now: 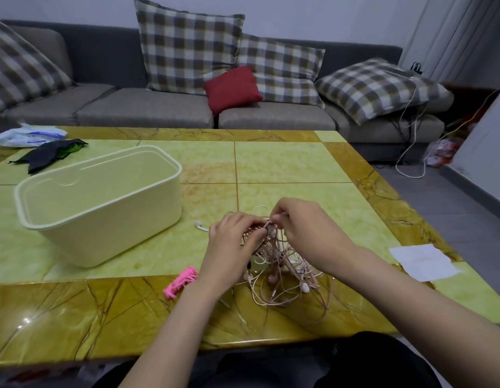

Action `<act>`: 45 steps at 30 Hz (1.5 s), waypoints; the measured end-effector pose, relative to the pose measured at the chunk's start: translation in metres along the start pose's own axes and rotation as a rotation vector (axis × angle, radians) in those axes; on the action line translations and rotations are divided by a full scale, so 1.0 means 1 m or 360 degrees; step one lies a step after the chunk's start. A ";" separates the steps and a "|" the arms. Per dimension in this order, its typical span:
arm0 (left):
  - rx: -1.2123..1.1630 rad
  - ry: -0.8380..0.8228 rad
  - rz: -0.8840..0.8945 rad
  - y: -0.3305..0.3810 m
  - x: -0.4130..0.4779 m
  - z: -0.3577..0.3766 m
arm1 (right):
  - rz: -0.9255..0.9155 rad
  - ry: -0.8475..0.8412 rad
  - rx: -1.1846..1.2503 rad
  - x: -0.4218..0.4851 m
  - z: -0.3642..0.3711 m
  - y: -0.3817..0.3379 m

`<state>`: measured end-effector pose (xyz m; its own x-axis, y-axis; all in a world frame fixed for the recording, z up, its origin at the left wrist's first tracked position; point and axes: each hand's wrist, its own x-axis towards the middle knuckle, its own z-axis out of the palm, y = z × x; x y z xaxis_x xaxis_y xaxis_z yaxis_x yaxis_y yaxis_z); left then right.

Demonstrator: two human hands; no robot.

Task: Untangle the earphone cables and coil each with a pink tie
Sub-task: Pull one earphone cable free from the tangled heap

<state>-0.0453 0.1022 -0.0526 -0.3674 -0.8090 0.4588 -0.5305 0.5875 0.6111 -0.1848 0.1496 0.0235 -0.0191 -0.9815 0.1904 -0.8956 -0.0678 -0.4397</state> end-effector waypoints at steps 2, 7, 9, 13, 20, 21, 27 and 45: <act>-0.0013 0.0084 -0.0111 0.000 0.002 -0.002 | -0.0012 0.0151 0.0036 0.001 -0.006 -0.002; 0.0305 0.0022 -0.0379 -0.007 0.005 -0.007 | -0.0070 0.0495 0.0215 0.002 -0.025 -0.010; 0.0437 -0.0173 -0.0538 -0.011 0.006 -0.008 | -0.0042 0.0625 0.0276 0.005 -0.031 -0.009; 0.0409 -0.0363 -0.0619 -0.013 0.005 -0.002 | 0.0017 0.0518 0.0156 0.003 -0.033 -0.002; -0.0453 0.0021 -0.0256 0.013 0.002 -0.015 | 0.0029 0.0130 0.0270 -0.007 -0.018 0.003; -0.0592 -0.0066 -0.0281 0.016 0.002 -0.015 | 0.0022 0.0110 0.0283 -0.007 -0.017 0.002; -0.0831 -0.0140 -0.0378 0.018 0.003 -0.018 | 0.0021 0.0046 0.0258 -0.006 -0.010 -0.002; -0.1143 -0.0042 -0.0594 0.029 0.001 -0.018 | -0.0030 -0.0025 0.0050 -0.011 0.004 0.001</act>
<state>-0.0470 0.1181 -0.0226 -0.2858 -0.9491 0.1326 -0.0048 0.1398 0.9902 -0.1836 0.1599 0.0176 0.0047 -0.9827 0.1851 -0.8812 -0.0916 -0.4637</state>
